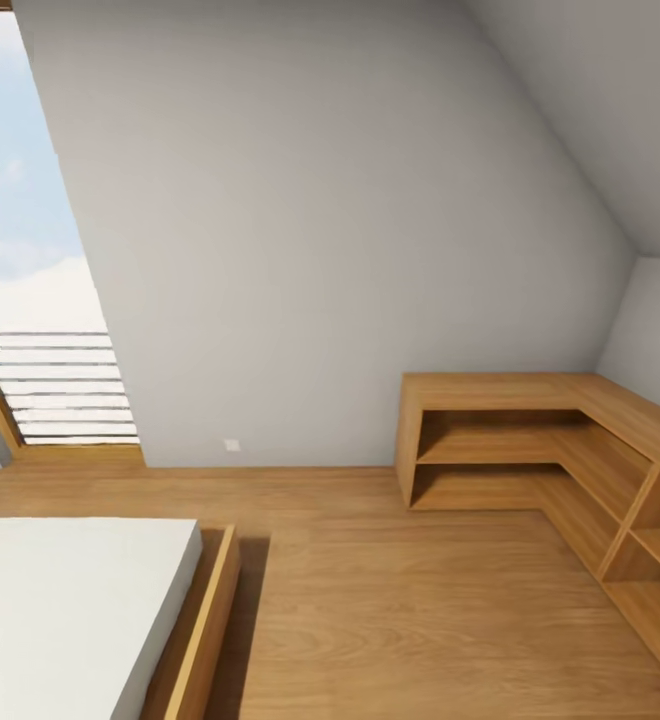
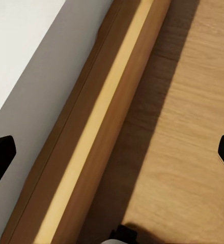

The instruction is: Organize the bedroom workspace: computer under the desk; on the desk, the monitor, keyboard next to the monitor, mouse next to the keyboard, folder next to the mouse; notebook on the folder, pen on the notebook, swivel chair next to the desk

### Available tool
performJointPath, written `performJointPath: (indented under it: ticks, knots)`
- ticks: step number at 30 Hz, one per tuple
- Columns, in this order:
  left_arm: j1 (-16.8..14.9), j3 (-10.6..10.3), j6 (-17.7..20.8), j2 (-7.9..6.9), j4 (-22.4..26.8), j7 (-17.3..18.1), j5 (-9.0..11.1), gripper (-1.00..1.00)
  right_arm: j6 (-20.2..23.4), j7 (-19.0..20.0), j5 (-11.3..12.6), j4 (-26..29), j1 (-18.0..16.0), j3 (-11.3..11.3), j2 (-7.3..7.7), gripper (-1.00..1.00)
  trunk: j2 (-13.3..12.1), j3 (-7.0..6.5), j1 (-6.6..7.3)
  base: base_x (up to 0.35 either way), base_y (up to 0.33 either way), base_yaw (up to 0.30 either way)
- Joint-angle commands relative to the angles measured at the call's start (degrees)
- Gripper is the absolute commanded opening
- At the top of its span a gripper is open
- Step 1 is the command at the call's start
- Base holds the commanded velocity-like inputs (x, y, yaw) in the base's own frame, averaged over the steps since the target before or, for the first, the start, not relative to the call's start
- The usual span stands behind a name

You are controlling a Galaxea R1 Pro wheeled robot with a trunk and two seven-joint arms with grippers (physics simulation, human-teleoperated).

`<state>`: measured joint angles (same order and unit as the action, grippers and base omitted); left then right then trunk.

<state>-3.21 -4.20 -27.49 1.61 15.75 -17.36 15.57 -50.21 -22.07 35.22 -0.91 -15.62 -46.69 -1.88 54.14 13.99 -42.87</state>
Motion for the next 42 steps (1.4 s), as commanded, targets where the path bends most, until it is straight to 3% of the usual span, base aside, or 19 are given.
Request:
performJointPath:
  ticks: [1, 12, 33, 42]
  knots:
    - [0.0, -0.5, -0.2, -0.02, 0.0, -0.3, 0.4, 1.0, -0.1, -0.4, 0.1, -0.1, 0.0, -0.5, -0.06, 1.0, 0.0, 0.07, -0.04, 0.326, 0.0, 0.0]
    - [0.0, -0.4, -0.1, -0.02, 0.0, -0.3, 0.4, 1.0, -0.1, -0.4, 0.0, -0.1, -0.1, -0.6, -0.06, 1.0, 0.0, 0.07, -0.04, 0.326, 0.0, -0.015]
    - [0.0, -0.4, 0.1, -0.02, -0.1, -0.3, 0.4, 1.0, -0.1, -0.3, 0.0, -0.1, 0.0, -0.6, 0.03, 1.0, 0.0, 0.07, -0.04, 0.328, 0.0, -0.235]
    - [0.0, -0.4, 0.0, -0.02, -0.1, -0.3, 0.4, 1.0, 0.0, -0.5, 0.3, 0.0, -0.1, -0.5, -0.3, 1.0, 0.0, 0.07, -0.04, 0.329, 0.0, -0.045]
